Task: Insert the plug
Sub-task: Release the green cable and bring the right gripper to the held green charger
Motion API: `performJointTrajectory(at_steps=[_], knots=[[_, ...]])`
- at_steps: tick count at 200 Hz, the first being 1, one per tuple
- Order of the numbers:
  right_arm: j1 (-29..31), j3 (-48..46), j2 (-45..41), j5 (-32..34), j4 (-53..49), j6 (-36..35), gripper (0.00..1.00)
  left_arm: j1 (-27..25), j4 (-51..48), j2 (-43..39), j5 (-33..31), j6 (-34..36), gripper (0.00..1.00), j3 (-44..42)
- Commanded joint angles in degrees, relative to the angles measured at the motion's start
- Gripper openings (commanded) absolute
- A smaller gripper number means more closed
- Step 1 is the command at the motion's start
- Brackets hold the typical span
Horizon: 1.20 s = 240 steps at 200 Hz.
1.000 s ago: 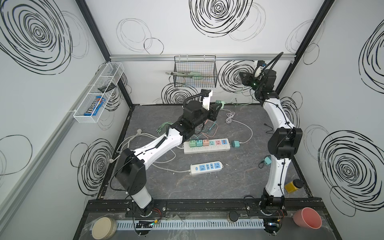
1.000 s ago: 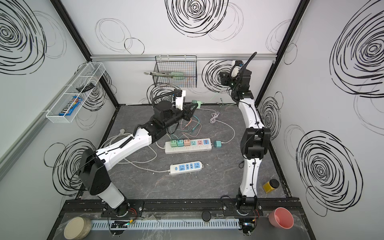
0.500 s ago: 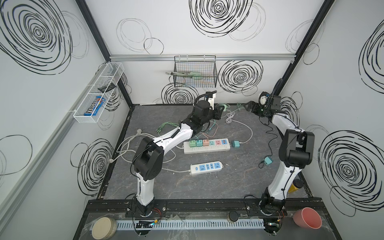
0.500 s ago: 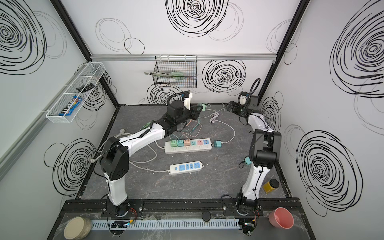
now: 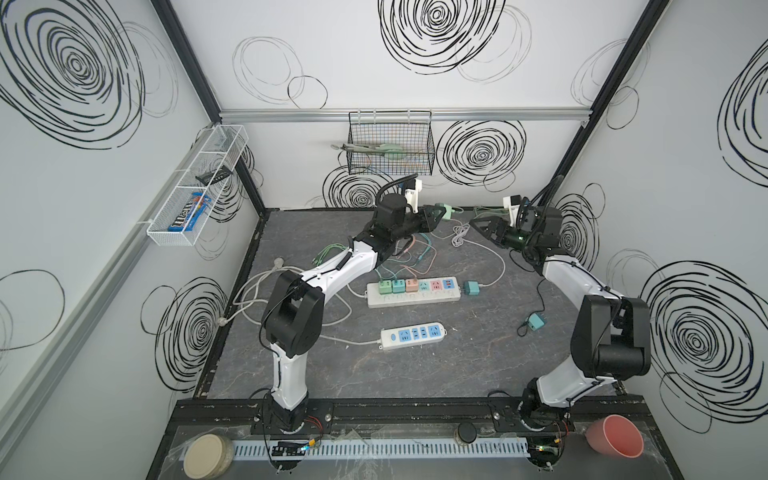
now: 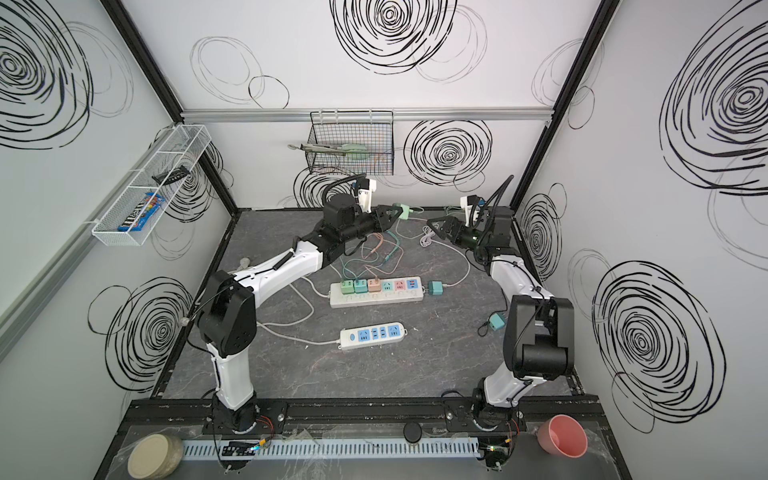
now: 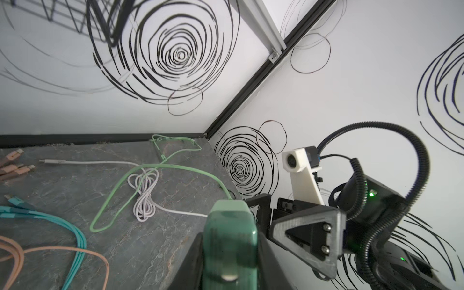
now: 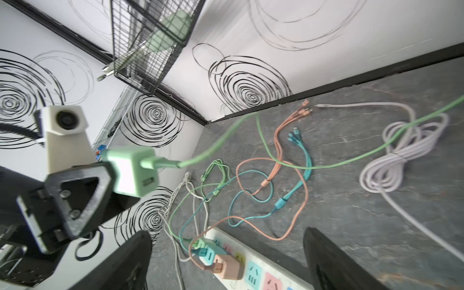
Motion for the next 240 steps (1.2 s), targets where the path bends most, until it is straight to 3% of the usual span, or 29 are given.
performJointTrajectory(at_steps=[1, 33, 74, 97, 195, 240], knots=[[0.98, -1.75, -4.94, -0.75, 5.11, 2.35, 1.0, 0.07, 4.48, -2.88, 3.44, -1.07, 0.0, -1.18], [2.13, -4.25, -6.84, -6.03, 12.21, 9.78, 0.96, 1.17, 7.55, -2.08, 8.54, -4.84, 0.0, -1.31], [4.15, -2.36, -4.78, -9.57, 11.34, 11.72, 0.91, 1.4, 10.53, -2.0, 11.68, -7.77, 0.0, -2.09], [4.57, -0.71, -2.18, -13.23, 14.16, 16.43, 0.86, 1.48, 12.42, -2.08, 13.14, -9.99, 0.0, -2.79], [6.18, 2.21, 1.33, -16.41, 21.93, 23.6, 0.74, 1.81, 13.01, -3.57, 16.9, -15.27, 0.0, -3.68], [7.16, 2.7, 1.74, -17.1, 24.25, 26.18, 0.61, 2.01, 18.88, -3.24, 18.78, -19.58, 0.0, -5.0]])
